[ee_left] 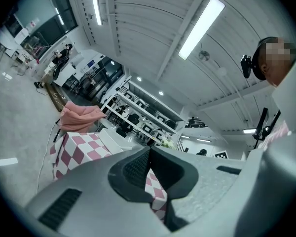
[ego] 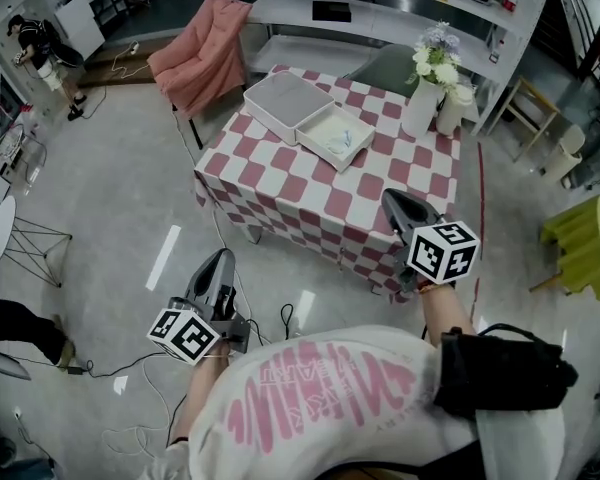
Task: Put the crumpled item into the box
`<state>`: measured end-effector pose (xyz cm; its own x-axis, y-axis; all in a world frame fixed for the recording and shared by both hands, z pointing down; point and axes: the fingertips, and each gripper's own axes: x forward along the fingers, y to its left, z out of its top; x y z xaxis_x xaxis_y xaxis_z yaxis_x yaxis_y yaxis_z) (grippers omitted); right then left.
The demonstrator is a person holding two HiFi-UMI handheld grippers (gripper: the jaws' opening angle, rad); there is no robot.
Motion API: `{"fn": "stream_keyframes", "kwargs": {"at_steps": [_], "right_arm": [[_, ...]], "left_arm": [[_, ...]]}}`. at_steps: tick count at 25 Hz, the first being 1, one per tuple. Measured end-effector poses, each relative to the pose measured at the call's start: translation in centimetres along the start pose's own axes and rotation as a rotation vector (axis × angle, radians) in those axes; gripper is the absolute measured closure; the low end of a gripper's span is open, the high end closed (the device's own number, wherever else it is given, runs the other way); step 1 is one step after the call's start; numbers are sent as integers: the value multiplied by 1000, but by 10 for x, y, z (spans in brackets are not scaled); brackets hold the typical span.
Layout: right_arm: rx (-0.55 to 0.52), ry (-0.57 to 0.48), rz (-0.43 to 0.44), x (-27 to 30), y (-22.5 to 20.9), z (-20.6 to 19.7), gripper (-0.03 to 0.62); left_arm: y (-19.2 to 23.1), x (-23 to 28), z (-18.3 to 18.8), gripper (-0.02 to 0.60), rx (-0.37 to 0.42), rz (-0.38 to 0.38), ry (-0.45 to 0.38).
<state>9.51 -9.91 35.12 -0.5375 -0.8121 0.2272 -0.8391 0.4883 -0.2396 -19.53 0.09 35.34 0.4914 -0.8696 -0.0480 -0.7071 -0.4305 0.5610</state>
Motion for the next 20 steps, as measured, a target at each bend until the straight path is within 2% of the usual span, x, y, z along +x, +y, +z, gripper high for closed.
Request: {"fn": "stream_keyframes", "kwargs": {"at_steps": [10,20], "right_arm": [[-10,14,25,-4,-5,-3,588],[4,15,5,-17,-19,-5,589]], "left_arm": [[-11,0,-4,574,8,16,-13],[-19,5,-10,574,10,13,-11]]}}
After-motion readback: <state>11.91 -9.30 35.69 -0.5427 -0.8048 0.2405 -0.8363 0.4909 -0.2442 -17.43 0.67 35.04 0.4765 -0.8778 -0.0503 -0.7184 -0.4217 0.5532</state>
